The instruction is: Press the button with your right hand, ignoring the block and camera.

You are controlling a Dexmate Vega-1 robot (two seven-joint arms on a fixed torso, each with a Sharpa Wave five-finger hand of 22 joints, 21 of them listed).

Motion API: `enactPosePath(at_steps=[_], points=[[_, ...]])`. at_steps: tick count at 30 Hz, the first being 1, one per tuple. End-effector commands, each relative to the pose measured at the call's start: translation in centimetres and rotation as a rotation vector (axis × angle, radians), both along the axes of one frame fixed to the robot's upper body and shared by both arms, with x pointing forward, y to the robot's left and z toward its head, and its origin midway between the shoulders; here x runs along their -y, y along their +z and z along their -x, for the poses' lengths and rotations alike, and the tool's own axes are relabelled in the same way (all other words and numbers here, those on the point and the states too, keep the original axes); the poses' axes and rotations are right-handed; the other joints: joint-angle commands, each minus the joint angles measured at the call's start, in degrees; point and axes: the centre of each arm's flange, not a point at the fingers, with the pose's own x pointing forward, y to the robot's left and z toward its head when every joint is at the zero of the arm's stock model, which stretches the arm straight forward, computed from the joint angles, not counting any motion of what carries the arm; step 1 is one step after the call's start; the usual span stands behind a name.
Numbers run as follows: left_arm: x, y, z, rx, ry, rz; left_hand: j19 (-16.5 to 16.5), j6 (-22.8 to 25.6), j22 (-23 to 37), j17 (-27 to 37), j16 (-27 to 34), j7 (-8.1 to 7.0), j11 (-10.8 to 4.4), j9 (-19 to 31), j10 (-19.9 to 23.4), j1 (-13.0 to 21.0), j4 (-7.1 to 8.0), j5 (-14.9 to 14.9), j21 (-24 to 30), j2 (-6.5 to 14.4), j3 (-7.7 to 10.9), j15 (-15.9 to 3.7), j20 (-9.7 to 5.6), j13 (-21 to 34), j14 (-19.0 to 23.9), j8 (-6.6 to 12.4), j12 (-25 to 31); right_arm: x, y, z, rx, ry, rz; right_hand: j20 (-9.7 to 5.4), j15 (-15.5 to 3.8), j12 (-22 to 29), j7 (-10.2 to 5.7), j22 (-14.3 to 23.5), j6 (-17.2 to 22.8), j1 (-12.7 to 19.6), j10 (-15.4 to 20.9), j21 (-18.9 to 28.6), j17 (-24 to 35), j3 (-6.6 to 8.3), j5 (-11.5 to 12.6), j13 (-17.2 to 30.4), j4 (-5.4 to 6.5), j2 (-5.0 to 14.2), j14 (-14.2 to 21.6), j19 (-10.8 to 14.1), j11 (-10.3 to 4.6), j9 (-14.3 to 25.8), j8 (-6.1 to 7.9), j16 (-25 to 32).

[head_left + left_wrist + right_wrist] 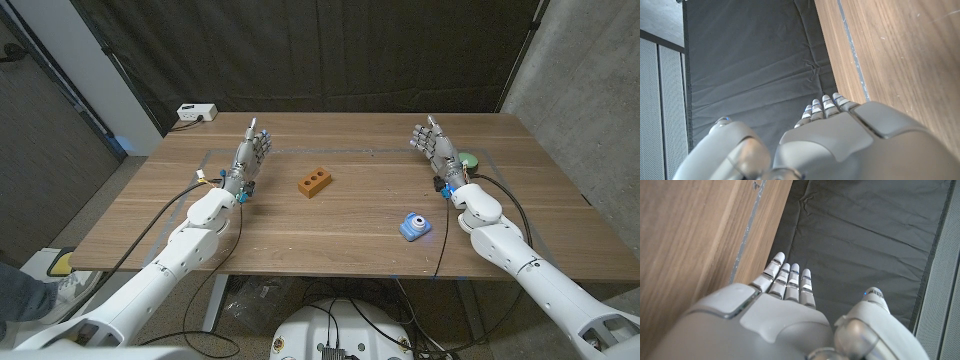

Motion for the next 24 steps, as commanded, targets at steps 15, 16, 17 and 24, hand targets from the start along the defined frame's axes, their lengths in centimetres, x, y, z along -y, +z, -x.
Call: enactPosePath(at_steps=[15, 16, 17, 24], points=[[-0.2, 0.0, 3.2, 0.054, 0.001, -0.075, 0.8, 1.8, 0.1, 0.1, 0.7, 0.1, 0.11, 0.2, 1.9, 1.0, -0.06, 0.6, 0.7, 0.7, -0.33, 0.43, -2.12, 0.1, 1.5, 0.92, 0.9, 2.6, 1.8, 2.1, 0.107, -0.192, 0.118, -3.78, -2.32, 0.8, -3.1, 0.2, 3.5, 1.5, 4.1, -1.4, -0.1, 1.03, 0.3, -0.1, -0.77, 2.37, 3.1, 3.4, -3.55, 0.4, 0.34, 0.3], [-0.2, 0.1, 3.2, 0.057, 0.001, -0.076, 0.8, 1.8, 0.1, 0.1, 0.7, 0.06, 0.11, 0.2, 2.0, 1.0, -0.07, 0.7, 0.7, 0.8, -0.32, 0.39, -2.11, 0.1, 1.6, 0.93, 0.9, 2.7, 1.8, 2.1, 0.109, -0.204, 0.128, -3.76, -2.32, 0.8, -3.09, 0.2, 3.4, 1.5, 4.1, -1.4, -0.1, 1.02, 0.3, -0.1, -0.77, 2.36, 3.2, 3.4, -3.58, 0.4, 0.29, 0.3], [-0.1, 0.1, 3.3, 0.06, 0.001, -0.078, 0.8, 1.9, 0.1, 0.1, 0.7, 0.09, 0.15, 0.2, 2.1, 1.1, -0.08, 0.7, 0.7, 0.8, -0.32, 0.42, -2.11, 0.1, 1.6, 0.94, 0.9, 2.7, 1.9, 2.2, 0.11, -0.221, 0.145, -3.77, -2.31, 0.8, -3.12, 0.2, 3.3, 1.4, 4.1, -1.4, -0.1, 1.0, 0.3, -0.1, -0.76, 2.35, 3.1, 3.4, -3.58, 0.4, 0.22, 0.3], [-0.5, 0.0, 3.8, 0.067, 0.011, -0.093, 1.0, 2.3, 0.1, 0.1, 0.8, -0.01, -0.01, 0.2, 2.4, 1.3, -0.16, 0.8, 0.7, 1.1, -0.28, 0.32, -1.95, 0.1, 2.0, 1.04, 1.0, 3.3, 1.9, 2.5, 0.093, -0.328, 0.226, -3.57, -2.31, 0.5, -3.12, 0.2, 3.2, 1.1, 3.7, -1.7, 0.0, 0.79, 0.2, -0.1, -0.63, 2.27, 2.8, 3.2, -3.78, 0.3, 0.1, 0.1]])
